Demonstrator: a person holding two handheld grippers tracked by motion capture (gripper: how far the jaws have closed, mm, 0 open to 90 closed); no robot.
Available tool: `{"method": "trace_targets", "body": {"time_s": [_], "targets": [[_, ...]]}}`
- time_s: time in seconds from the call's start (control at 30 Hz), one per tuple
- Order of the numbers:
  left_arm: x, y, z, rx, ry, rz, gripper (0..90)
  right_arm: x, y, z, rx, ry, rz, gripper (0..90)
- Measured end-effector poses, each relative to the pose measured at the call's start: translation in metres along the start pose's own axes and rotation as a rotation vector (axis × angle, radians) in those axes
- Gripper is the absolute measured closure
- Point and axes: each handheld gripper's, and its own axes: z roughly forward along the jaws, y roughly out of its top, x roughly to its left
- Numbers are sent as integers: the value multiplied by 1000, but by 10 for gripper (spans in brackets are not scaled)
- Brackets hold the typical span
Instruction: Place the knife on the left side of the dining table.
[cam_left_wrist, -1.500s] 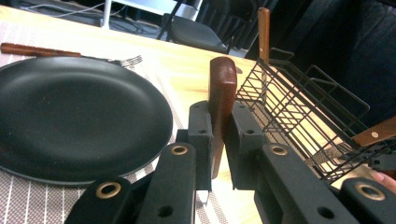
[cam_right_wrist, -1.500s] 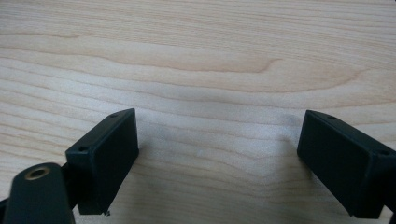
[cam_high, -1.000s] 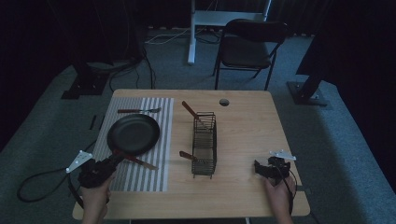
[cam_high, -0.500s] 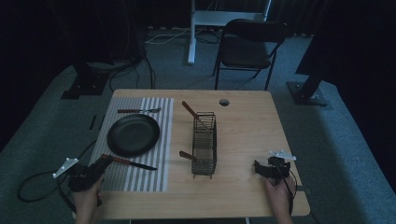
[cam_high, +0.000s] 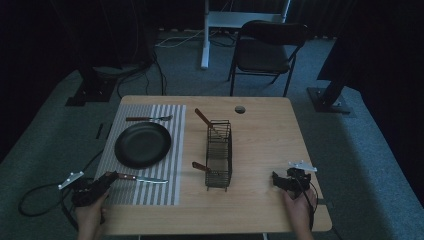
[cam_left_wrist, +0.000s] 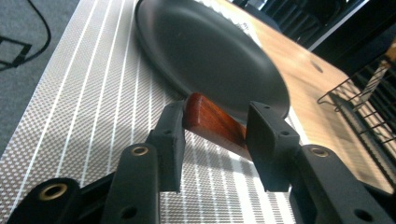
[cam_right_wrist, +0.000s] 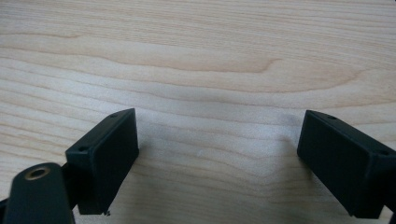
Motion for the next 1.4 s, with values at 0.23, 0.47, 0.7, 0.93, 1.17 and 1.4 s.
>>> {"method": "trace_targets", "body": {"time_s": [0.23,0.47,0.7,0.93,1.17,1.4], "targets": [[6,-4,9,49,35,0,513,0,0,0,0,0,0,115],[6,-6,15,84,66,22,462,0,0,0,0,0,0,115],[6,-8,18,111,108,57,432,0,0,0,0,0,0,115],[-2,-9,22,126,190,169,407,0,0,0,0,0,1,115],[-7,-7,15,96,212,205,406,0,0,0,0,0,0,115],[-11,-10,8,82,179,212,379,0,0,0,0,0,1,115]]}}
